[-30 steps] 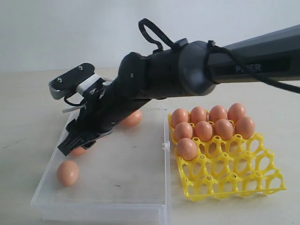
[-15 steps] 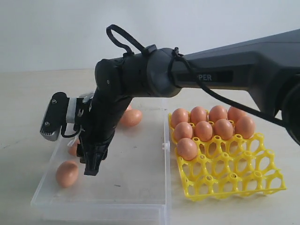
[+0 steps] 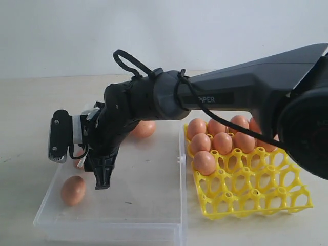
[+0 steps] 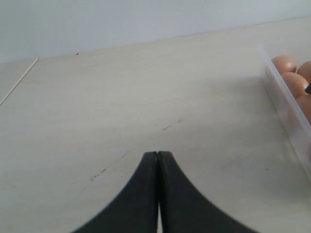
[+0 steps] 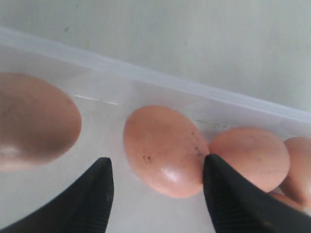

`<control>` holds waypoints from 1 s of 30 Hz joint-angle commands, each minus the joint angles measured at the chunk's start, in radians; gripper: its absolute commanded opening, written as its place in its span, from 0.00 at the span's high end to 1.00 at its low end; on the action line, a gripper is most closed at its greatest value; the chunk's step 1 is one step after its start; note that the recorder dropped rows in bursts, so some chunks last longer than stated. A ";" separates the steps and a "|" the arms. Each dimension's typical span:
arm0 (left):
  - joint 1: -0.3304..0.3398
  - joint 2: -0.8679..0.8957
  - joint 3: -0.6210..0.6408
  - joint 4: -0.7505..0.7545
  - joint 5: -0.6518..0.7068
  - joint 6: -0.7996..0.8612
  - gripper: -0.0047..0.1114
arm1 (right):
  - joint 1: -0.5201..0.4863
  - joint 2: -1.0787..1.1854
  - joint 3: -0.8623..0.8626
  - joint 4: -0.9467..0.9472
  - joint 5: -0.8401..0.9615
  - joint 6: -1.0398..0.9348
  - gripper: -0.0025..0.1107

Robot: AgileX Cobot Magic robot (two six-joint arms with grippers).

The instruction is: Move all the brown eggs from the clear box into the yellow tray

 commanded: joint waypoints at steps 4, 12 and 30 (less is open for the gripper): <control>-0.006 -0.006 -0.004 -0.002 -0.009 -0.005 0.96 | 0.001 0.027 -0.010 0.003 -0.051 -0.010 0.46; -0.006 -0.006 -0.004 -0.002 -0.009 -0.005 0.96 | 0.001 0.043 -0.010 0.045 -0.097 -0.010 0.47; -0.006 -0.006 -0.004 -0.002 -0.009 -0.005 0.96 | -0.077 -0.470 0.789 0.246 -0.917 0.251 0.98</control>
